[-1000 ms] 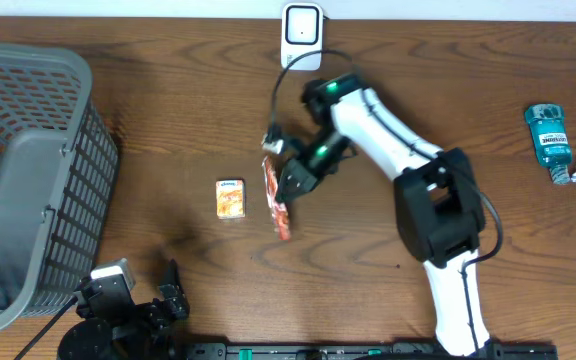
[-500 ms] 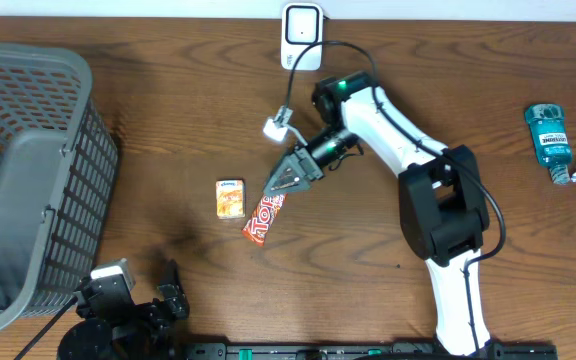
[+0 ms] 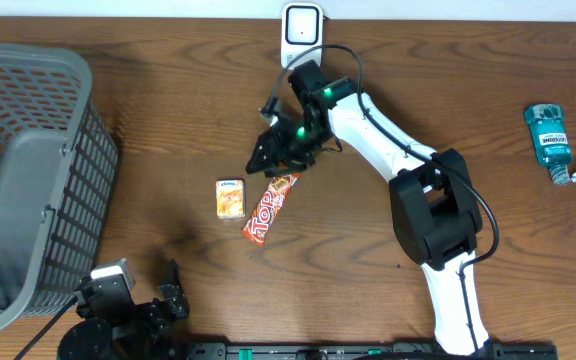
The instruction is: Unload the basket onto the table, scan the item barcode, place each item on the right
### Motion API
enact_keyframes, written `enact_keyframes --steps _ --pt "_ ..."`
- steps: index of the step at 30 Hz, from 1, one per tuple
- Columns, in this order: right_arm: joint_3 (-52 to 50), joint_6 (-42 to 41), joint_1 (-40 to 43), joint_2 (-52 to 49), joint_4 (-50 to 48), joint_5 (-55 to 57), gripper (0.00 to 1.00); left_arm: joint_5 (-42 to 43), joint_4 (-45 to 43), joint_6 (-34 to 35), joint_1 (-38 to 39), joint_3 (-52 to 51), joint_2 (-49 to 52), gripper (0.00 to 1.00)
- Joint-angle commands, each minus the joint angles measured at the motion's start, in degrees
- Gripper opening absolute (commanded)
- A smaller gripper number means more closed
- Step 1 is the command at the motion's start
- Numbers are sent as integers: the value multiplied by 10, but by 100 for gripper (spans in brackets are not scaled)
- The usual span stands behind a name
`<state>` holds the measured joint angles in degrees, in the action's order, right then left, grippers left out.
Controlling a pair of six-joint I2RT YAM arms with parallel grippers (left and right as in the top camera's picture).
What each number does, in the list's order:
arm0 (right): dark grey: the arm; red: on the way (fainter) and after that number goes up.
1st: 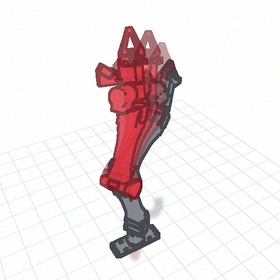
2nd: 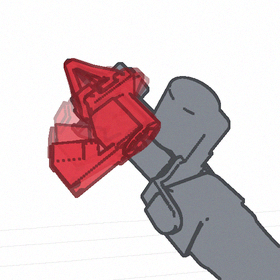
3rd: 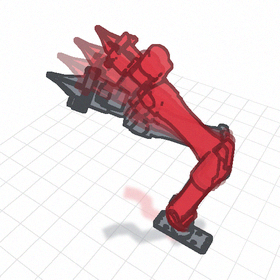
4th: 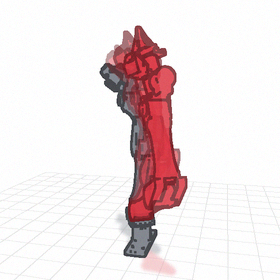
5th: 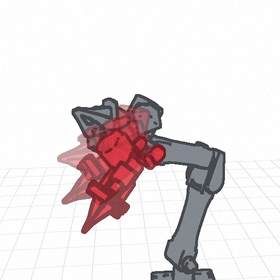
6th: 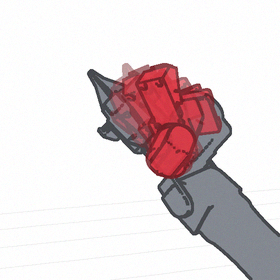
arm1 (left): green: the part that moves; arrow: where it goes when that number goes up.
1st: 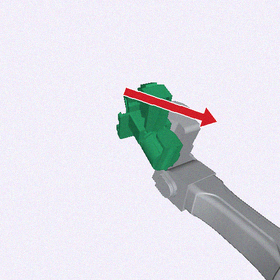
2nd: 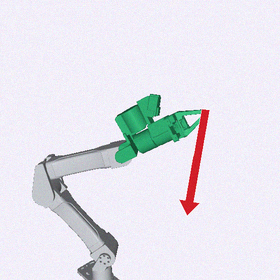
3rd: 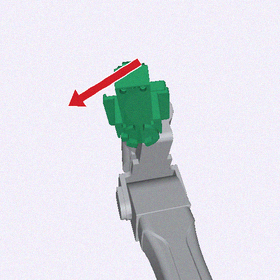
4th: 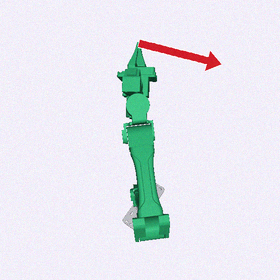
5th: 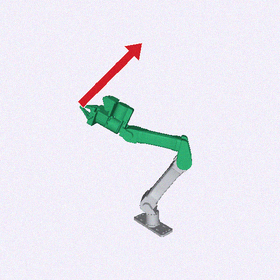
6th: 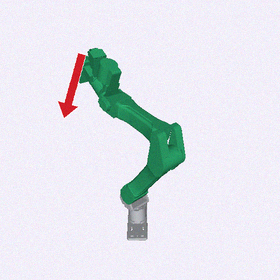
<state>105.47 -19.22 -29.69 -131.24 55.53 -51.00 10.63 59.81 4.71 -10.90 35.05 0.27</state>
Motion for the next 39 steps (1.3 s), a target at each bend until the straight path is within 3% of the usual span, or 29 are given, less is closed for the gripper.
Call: enact_keyframes --steps 1,3,6,9,16,34,35,38,39 --pt "2 -385 -10 -2 27 75 49 5 0 3 -3 -1 0 98" --pt "2 -469 -15 -2 20 164 64 5 0 3 -3 -1 0 98" --pt "2 -559 -33 -2 48 272 62 5 0 3 -3 -1 0 98" --pt "2 -574 -55 -2 40 307 56 5 0 3 -3 -1 0 98" --pt "2 -622 -103 -2 38 364 56 5 0 3 -3 -1 0 98" --pt "2 -630 -117 -66 34 396 54 5 0 3 -3 -1 0 98" --pt "2 -625 -117 -68 36 396 47 5 0 3 -3 -1 0 98" --pt "2 -600 -117 -82 65 411 2 5 0 3 -3 -1 0 98" --pt "2 -590 -117 -84 86 423 1 5 0 3 -3 -1 0 98"
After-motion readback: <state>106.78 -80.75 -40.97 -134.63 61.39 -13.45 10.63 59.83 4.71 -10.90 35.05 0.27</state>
